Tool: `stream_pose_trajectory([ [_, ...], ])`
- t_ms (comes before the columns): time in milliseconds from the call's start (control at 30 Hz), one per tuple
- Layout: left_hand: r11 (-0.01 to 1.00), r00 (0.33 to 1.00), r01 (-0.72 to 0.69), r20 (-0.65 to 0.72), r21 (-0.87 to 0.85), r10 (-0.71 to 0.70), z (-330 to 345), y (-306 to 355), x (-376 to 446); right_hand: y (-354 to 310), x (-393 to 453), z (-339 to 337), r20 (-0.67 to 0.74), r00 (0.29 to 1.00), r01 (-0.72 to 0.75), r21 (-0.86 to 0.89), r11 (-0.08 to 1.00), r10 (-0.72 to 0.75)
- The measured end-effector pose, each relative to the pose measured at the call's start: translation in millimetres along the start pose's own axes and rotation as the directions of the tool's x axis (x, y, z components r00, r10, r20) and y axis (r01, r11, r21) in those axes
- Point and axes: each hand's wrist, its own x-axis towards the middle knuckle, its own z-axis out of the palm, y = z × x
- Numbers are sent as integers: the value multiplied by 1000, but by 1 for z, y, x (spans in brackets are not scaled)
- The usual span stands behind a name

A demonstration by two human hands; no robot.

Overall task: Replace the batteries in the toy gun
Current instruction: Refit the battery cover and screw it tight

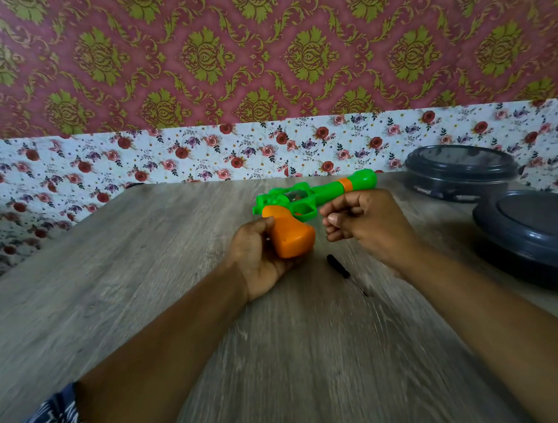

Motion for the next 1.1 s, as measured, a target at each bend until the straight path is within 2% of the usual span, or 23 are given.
stream_pose_trajectory([
  [100,998,999,6,32,55,-8,1,-2,-1,-3,-3,8,-6,999,41,48,998,-41],
  [267,998,995,-34,91,49,30,2,-3,-1,-3,-4,14,-32,996,91,65,994,-89],
  [500,981,978,-108,194,160,76,1,-7,0,6,-6,23,-80,954,263,-234,936,-288],
  [733,964,953,-179,280,198,119,0,-9,2,6,-8,30,-43,857,442,-451,775,-514],
  [867,962,947,-193,294,194,131,-2,-11,4,11,-6,29,90,807,513,-596,617,-584],
  [1100,973,940,-180,315,145,127,-3,-10,4,13,-10,26,180,748,595,-608,526,-639],
])
